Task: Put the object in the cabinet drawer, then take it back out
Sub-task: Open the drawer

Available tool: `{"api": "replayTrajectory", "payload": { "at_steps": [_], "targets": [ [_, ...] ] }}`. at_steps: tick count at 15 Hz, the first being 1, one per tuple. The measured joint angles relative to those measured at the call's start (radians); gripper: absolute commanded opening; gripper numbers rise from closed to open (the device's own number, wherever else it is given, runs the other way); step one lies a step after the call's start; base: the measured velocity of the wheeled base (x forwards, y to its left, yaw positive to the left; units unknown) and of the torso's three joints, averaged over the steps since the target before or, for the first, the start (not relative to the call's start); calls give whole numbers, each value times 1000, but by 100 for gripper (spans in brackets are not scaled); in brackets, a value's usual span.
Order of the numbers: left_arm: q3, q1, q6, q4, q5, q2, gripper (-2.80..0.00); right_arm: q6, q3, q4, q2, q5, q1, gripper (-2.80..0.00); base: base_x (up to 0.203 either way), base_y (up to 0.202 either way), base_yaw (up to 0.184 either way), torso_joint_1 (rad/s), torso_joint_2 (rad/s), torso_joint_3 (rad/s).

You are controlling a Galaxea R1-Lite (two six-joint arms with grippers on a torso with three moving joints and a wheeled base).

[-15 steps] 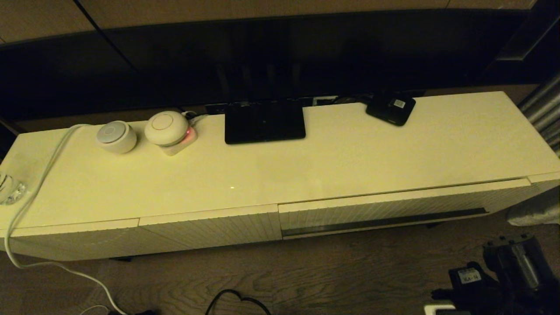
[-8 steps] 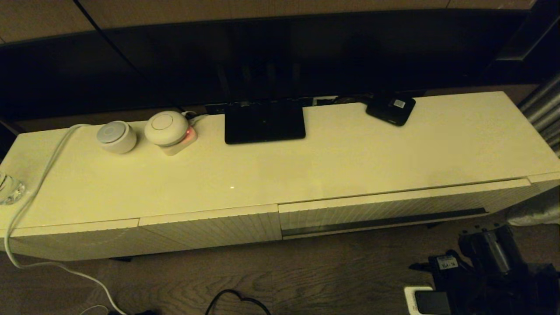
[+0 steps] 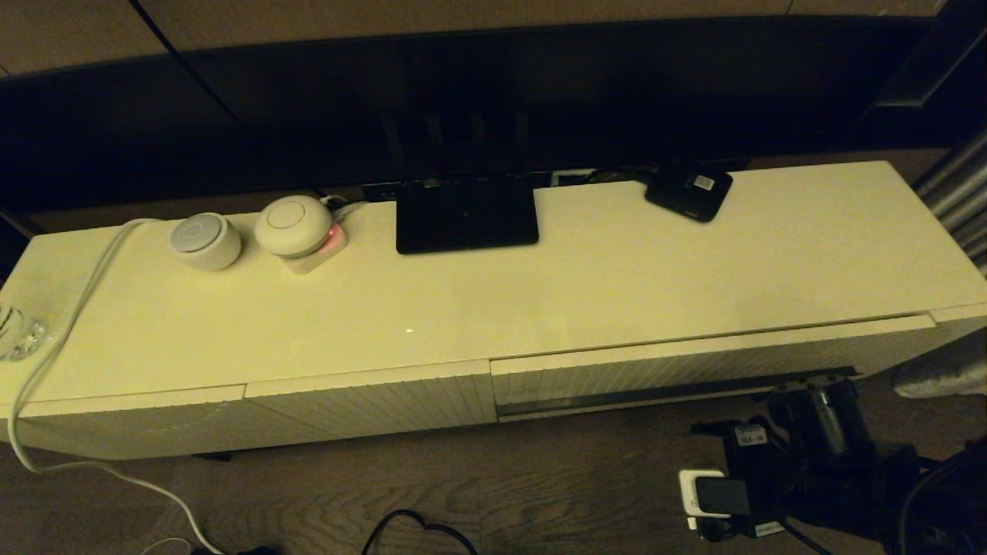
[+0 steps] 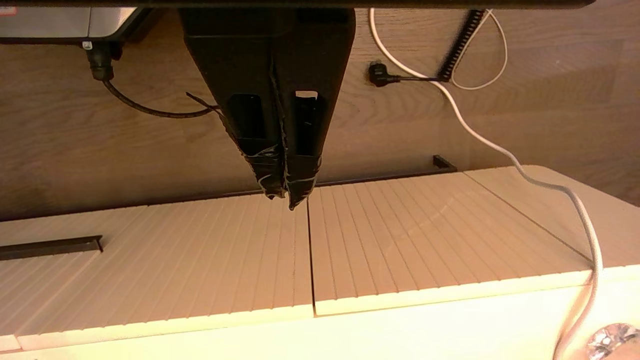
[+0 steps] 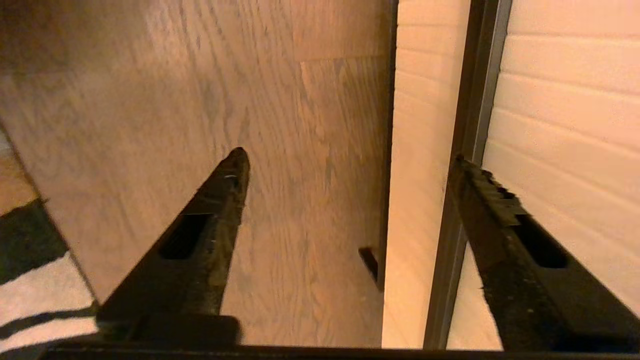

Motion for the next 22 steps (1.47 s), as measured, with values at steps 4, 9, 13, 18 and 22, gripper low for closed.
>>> {"api": "replayTrajectory", "payload": {
  "at_steps": [4,9,13,18,22],
  "targets": [
    [0,0,0,0,0,0,-280,-10,-70,22,58,4,-7,0,0,0,0,0,0,0],
    [0,0,-1,0,0,0,-280,-17,-167,53,115,6,-44,0,0,0,0,0,0,0],
    [0,0,0,0,0,0,-280,-38,-243,147,145,14,-76,0,0,0,0,0,0,0],
    [0,0,-1,0,0,0,-280,-41,-304,210,167,17,-101,0,0,0,0,0,0,0],
    [0,0,0,0,0,0,-280,-43,-346,213,192,21,-119,0,0,0,0,0,0,0]
  ]
}}
